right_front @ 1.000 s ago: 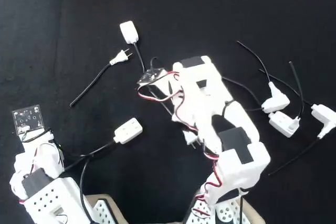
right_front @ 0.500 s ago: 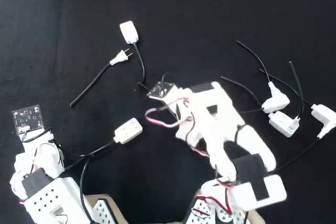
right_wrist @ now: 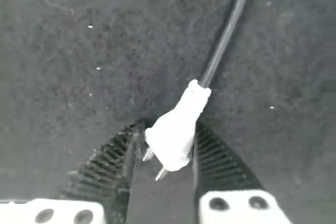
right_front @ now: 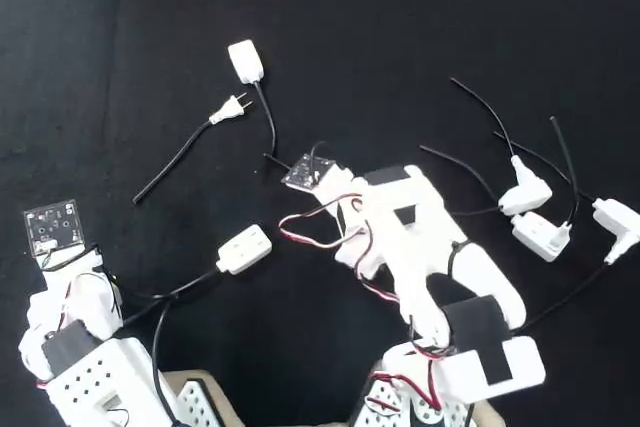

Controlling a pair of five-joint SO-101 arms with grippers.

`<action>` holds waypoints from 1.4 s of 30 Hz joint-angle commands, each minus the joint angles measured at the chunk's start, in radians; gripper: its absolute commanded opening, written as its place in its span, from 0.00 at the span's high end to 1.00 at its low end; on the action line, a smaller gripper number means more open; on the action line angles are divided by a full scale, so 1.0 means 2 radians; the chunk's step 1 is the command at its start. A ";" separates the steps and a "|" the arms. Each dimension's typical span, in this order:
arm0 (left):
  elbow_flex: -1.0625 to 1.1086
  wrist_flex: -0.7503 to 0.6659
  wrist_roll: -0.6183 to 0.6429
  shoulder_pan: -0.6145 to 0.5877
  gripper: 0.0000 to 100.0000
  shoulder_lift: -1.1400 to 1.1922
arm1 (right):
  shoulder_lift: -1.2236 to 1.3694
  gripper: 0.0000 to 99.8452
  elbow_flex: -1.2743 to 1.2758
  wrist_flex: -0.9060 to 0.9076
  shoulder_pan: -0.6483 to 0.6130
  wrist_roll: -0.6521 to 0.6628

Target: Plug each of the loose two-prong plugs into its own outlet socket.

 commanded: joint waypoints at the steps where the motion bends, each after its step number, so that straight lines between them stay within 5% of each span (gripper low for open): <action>1: -0.003 -0.005 -0.002 0.007 0.86 -0.002 | 0.000 0.98 -0.015 -0.012 -0.025 -0.004; 7: -0.003 -0.005 -0.002 0.007 0.86 -0.002 | 0.005 0.95 -0.041 0.019 -0.031 -0.003; 14: -0.003 -0.005 -0.002 0.007 0.86 -0.002 | 0.006 0.61 -0.099 0.101 -0.041 -0.004; 18: -0.003 -0.005 -0.002 0.007 0.86 -0.002 | 0.006 0.68 -0.105 0.091 -0.077 -0.038; 24: -0.003 -0.005 -0.002 0.007 0.86 -0.002 | 0.007 0.97 -0.103 0.082 -0.106 -0.086; 33: -0.003 -0.005 -0.002 0.007 0.86 -0.002 | 0.020 0.79 -0.094 0.095 -0.026 -0.020; 42: -0.003 -0.005 -0.002 0.007 0.86 -0.002 | 0.020 0.78 -0.217 0.222 -0.023 0.022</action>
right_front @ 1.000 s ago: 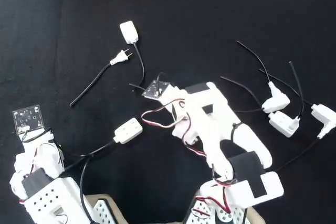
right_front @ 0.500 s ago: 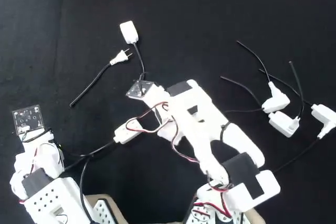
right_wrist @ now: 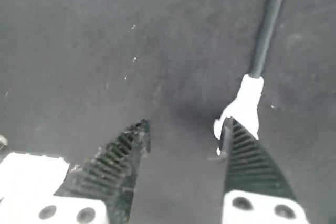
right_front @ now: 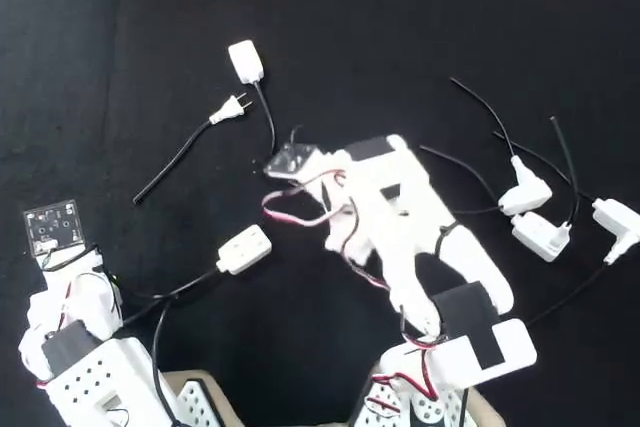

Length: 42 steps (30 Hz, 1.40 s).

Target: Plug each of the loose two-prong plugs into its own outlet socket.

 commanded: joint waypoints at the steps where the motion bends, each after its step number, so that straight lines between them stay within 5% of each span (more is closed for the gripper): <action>1: -0.003 -0.005 -0.002 0.007 0.86 -0.002 | -0.002 0.78 -0.082 0.059 0.008 0.011; 6: -0.003 -0.005 -0.002 0.007 0.86 -0.002 | 0.013 0.78 -0.079 0.048 0.050 0.091; 15: -0.003 -0.005 -0.002 0.007 0.86 -0.002 | 0.126 0.83 -0.008 -0.119 0.078 0.095; 19: -0.003 -0.005 -0.002 0.007 0.86 -0.002 | 0.155 0.99 -0.052 -0.081 0.089 0.096; 29: -0.003 -0.005 -0.002 0.007 0.86 -0.002 | 0.120 0.99 -0.052 -0.065 0.091 0.111; 36: -0.003 -0.005 -0.002 0.007 0.86 -0.002 | 0.056 0.99 -0.053 0.031 0.069 0.112; 42: -0.003 -0.005 -0.002 0.007 0.86 -0.002 | 0.038 0.99 -0.020 0.019 0.033 0.054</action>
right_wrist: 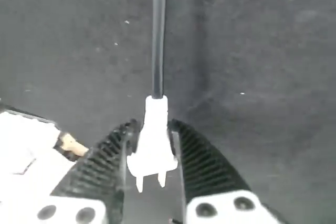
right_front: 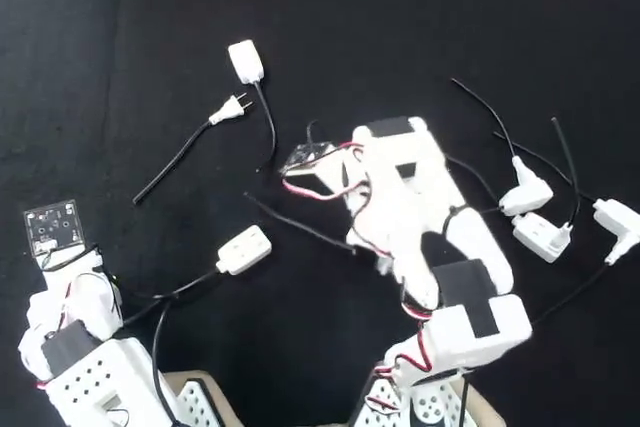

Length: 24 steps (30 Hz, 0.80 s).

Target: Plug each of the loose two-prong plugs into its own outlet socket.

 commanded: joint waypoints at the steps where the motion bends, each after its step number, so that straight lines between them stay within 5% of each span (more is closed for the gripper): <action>1: -0.003 -0.005 -0.002 0.006 0.86 -0.002 | -0.022 0.99 0.019 -0.038 -0.018 -0.038; 11: -0.003 -0.005 -0.002 0.006 0.86 -0.002 | -0.022 0.99 0.079 -0.278 0.044 -0.050; 17: -0.003 -0.005 -0.002 0.006 0.86 -0.002 | -0.022 0.98 0.110 -0.300 0.048 0.042; 24: -0.003 -0.005 -0.002 0.006 0.86 -0.002 | -0.027 0.76 0.102 -0.259 0.045 0.049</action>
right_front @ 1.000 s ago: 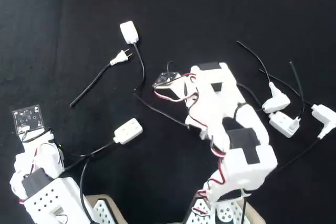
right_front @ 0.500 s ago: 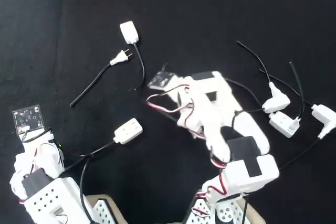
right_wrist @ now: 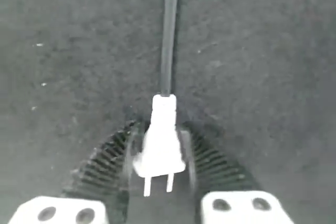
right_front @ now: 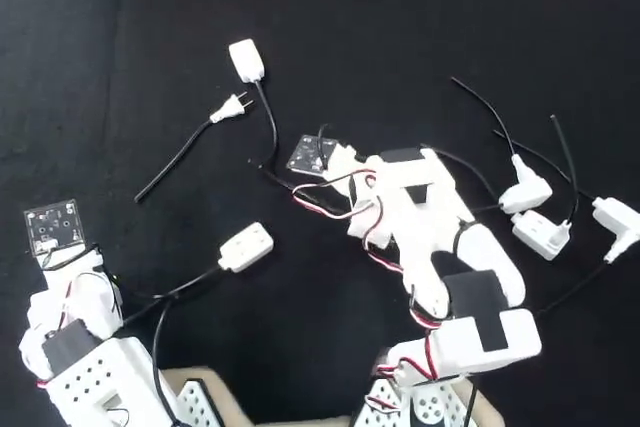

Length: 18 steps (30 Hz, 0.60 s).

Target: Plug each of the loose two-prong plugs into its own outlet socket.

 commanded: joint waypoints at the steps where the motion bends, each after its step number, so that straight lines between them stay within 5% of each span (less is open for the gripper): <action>1: -0.003 -0.005 -0.002 0.006 0.86 -0.002 | -0.010 0.74 -0.020 0.039 0.009 0.006; 12: -0.003 -0.005 -0.002 0.006 0.86 -0.002 | -0.010 0.78 -0.120 0.255 -0.015 0.005; 18: -0.003 -0.005 -0.002 0.006 0.86 -0.002 | -0.010 0.92 -0.122 0.235 -0.028 -0.021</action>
